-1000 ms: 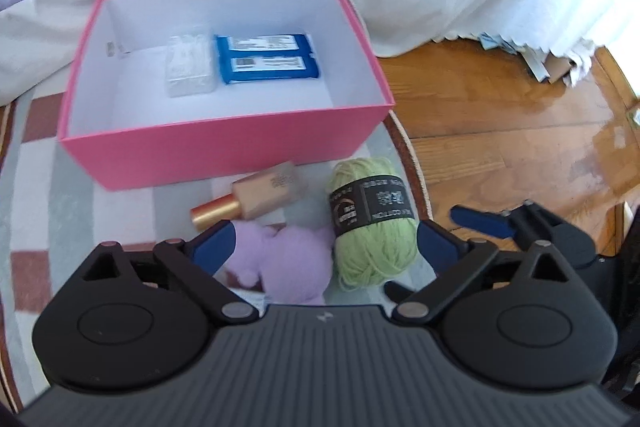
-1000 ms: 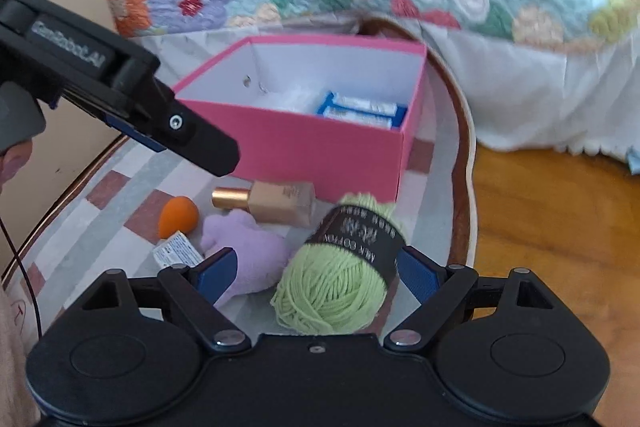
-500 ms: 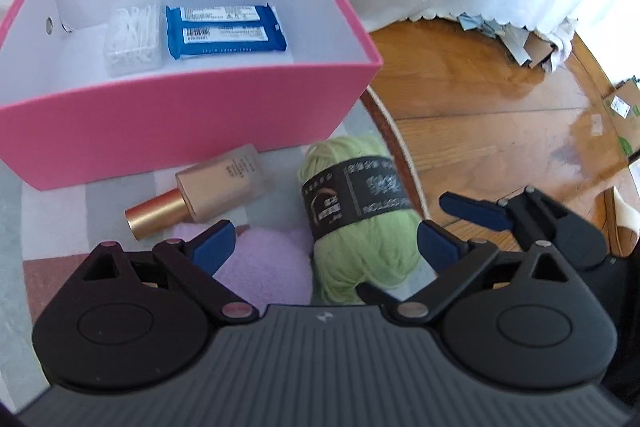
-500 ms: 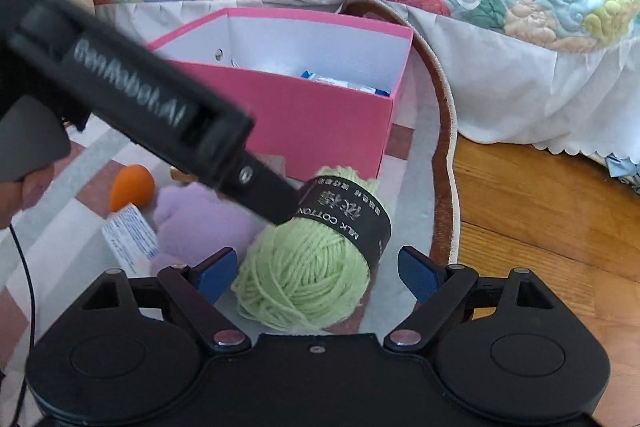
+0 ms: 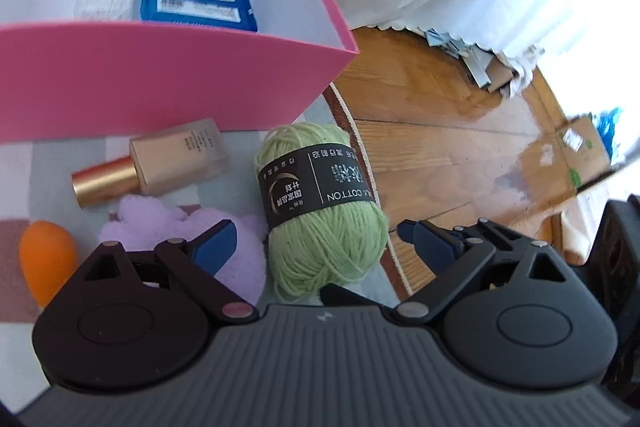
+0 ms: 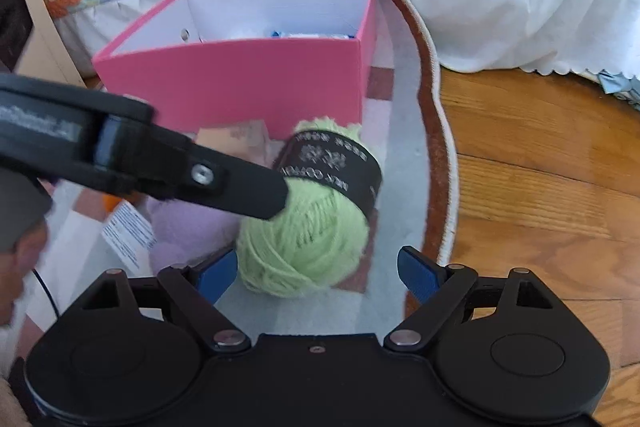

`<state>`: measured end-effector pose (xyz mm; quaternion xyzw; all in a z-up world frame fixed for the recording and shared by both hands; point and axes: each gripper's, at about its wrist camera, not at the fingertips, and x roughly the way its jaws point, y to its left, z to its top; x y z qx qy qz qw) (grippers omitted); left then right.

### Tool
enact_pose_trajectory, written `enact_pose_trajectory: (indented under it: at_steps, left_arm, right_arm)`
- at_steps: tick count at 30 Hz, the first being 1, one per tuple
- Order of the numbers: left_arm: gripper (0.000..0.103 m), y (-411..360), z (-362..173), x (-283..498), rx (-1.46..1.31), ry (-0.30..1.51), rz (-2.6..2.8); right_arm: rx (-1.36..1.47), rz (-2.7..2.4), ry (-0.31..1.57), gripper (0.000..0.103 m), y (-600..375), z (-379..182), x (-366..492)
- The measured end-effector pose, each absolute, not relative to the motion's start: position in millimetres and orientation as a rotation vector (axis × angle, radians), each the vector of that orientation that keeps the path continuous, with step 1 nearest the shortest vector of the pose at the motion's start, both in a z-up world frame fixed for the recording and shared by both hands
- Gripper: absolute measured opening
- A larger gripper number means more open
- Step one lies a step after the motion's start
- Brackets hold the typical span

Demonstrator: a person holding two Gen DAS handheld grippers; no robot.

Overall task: Organize objects
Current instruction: 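Lower the right gripper onto the green yarn ball and close it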

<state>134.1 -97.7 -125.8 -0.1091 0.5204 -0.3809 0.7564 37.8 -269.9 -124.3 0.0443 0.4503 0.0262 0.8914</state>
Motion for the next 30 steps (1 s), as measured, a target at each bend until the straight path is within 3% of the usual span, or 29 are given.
enact_pose_trajectory:
  at_steps: [7,12,14,19,21,25,30]
  left_arm:
    - [0.088,-98.5,-140.5,140.3,-0.318,1.142,-0.810]
    - [0.070,-100.4,-151.8,141.1,-0.319,1.143,-0.794]
    - [0.071,-102.4,-153.8,138.1,-0.300,1.118,-0.796]
    - [0.071,-110.2,-154.7,133.5,-0.259,1.101,-0.802]
    - [0.064,-111.6,-155.1,132.0,-0.255,1.100,-0.817]
    - [0.061,-111.3,-150.4,128.8,-0.248,1.089,-0.833]
    - [0.060,-104.7,-137.6,122.7,-0.268,1.067,-0.854]
  right_arm:
    - [0.113,0.063,0.945,0.090,-269.5,-124.8,52.1]
    - [0.134,0.076,0.941,0.090,-273.1,-127.7,63.0]
    - [0.145,0.083,0.955,0.089,-275.1,-132.9,67.9]
    - [0.148,0.088,0.998,0.079,-275.1,-146.6,70.2]
    - [0.142,0.088,0.986,0.074,-272.6,-146.4,68.4]
    - [0.025,0.091,0.947,0.063,-255.2,-137.3,63.9]
    - [0.022,0.080,0.903,0.062,-253.8,-124.4,52.7]
